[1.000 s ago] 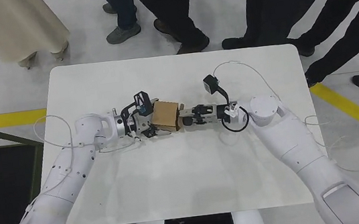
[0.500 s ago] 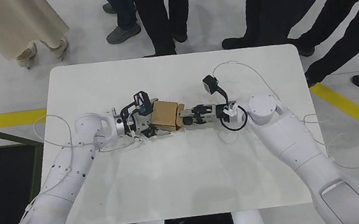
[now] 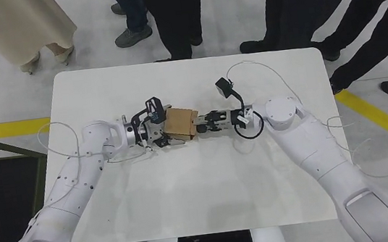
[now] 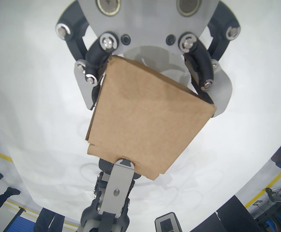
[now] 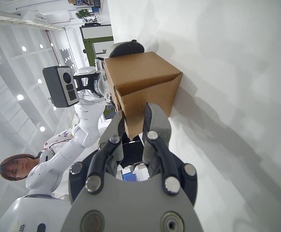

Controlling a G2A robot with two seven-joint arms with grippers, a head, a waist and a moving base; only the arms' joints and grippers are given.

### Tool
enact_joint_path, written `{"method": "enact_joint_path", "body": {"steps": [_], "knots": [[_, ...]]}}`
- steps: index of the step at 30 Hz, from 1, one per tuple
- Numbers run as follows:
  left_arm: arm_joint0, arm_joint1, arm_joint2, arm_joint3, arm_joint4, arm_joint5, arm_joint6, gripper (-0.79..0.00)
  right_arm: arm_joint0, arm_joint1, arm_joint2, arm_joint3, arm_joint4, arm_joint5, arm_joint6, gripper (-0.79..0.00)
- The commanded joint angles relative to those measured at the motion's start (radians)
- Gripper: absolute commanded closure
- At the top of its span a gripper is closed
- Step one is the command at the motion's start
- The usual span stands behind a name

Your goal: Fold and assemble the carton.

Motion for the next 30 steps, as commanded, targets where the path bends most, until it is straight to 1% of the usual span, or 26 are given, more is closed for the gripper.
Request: {"method": "enact_joint_path", "body": {"steps": [1,6,9,15,16,19,24,26,29,30], "knots": [[-0.002,-0.001,0.002,0.002,0.000,-0.001,0.001,-0.785,0.006,-0.003,-0.004,0.000,0.002,-0.003,0.001,-0.142],[-0.004,-0.004,0.007,0.005,0.000,0.000,0.004,-0.785,0.018,-0.013,-0.021,0.007,0.003,-0.006,0.006,-0.148],[-0.005,-0.005,0.010,0.007,0.001,0.001,0.005,-0.785,0.024,-0.019,-0.029,0.015,0.007,-0.010,0.007,-0.175],[-0.006,-0.007,0.010,0.012,0.000,0.006,0.007,-0.785,0.024,-0.017,-0.019,0.034,0.009,-0.026,0.020,-0.280],[-0.007,-0.007,0.010,0.012,0.001,0.006,0.006,-0.785,0.023,-0.016,-0.014,0.034,0.008,-0.027,0.024,-0.283],[-0.007,-0.007,0.009,0.013,0.000,0.008,0.005,-0.785,0.016,-0.008,0.003,0.025,0.001,-0.027,0.032,-0.280],[-0.008,-0.008,0.009,0.012,0.003,0.008,0.007,-0.785,-0.004,0.005,0.030,-0.005,-0.011,-0.022,0.038,-0.234],[-0.009,-0.009,0.011,0.013,0.003,0.008,0.006,-0.785,-0.013,0.009,0.038,-0.018,-0.016,-0.018,0.040,-0.231],[-0.010,-0.010,0.012,0.014,0.003,0.008,0.006,-0.785,-0.026,0.014,0.048,-0.027,-0.025,-0.012,0.042,-0.200],[-0.010,-0.010,0.013,0.015,0.003,0.008,0.006,-0.785,-0.029,0.016,0.051,-0.030,-0.027,-0.011,0.042,-0.166]]}}
